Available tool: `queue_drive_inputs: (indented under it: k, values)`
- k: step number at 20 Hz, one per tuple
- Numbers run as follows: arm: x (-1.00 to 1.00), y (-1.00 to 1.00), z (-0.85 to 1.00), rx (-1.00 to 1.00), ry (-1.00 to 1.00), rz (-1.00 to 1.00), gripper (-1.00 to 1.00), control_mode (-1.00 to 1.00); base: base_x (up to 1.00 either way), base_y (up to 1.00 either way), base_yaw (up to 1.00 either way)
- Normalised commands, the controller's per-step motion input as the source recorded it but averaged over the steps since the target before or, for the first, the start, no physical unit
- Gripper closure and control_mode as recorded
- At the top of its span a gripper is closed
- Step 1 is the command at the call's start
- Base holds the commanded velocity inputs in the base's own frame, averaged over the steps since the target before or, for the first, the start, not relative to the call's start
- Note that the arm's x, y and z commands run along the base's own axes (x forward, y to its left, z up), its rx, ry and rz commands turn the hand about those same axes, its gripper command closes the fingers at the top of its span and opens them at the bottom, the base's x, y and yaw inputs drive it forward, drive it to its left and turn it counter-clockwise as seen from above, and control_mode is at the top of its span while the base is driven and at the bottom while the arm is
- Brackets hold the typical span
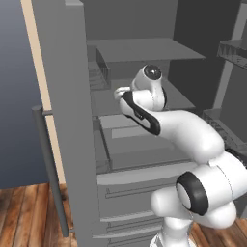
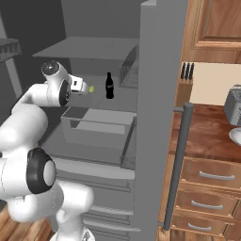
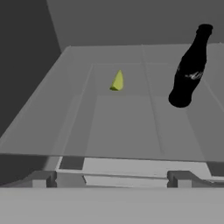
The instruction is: Pick lemon wedge from the fridge and place it on the plate on the counter.
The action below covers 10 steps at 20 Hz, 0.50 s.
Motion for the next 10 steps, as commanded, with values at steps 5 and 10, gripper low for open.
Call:
queue_drive_inputs:
  k: [5,10]
  values:
    - [0.38,0.00,-0.24,0.00,0.00,0.00,-1.00,-1.00,0.00,0.00,0.00]
    - [0.35,0.00,-0.19,0.00,0.00,0.00,-1.00,-1.00,0.00,0.00,0.00]
